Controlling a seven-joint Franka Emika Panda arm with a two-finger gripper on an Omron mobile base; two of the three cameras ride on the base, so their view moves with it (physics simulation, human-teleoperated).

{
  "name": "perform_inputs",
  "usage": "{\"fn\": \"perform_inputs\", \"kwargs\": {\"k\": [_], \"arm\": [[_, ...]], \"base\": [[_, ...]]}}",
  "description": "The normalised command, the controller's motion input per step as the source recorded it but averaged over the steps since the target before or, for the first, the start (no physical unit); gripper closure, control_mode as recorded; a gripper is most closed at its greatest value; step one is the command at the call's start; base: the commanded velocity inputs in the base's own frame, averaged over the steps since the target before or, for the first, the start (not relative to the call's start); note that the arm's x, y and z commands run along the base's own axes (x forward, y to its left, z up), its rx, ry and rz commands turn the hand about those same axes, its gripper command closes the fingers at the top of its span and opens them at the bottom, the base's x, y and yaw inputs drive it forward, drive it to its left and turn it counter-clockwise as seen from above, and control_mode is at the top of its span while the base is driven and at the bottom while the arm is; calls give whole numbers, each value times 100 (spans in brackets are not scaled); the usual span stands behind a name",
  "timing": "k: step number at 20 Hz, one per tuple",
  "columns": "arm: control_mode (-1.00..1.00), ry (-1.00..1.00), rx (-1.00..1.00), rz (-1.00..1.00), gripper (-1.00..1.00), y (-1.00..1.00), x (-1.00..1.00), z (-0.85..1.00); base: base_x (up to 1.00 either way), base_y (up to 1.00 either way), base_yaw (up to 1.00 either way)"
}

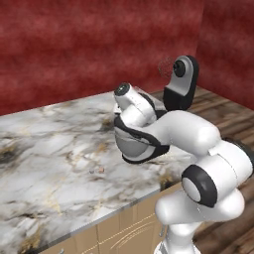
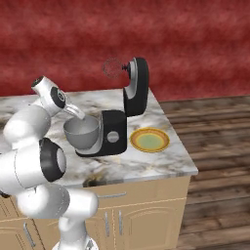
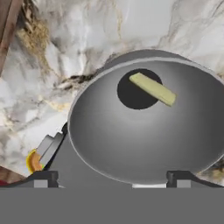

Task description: Add butter and sugar cubes to the stand mixer bowl and then turn on the stand mixer to begin making frosting.

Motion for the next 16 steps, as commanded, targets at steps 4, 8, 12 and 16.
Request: {"fn": "perform_inputs", "kwargs": {"k": [4,8,12,16], "arm": [[-100,0,12,19,-100,6,-56,68],[-100,4,11,13,-100,2,-66,56],[-100,6,14,10,-100,0,-75,45],[-100,8,19,7,-100,0,-82,17]], "base": [[0,0,0],[0,0,0],[0,0,0],[0,0,0]]}}
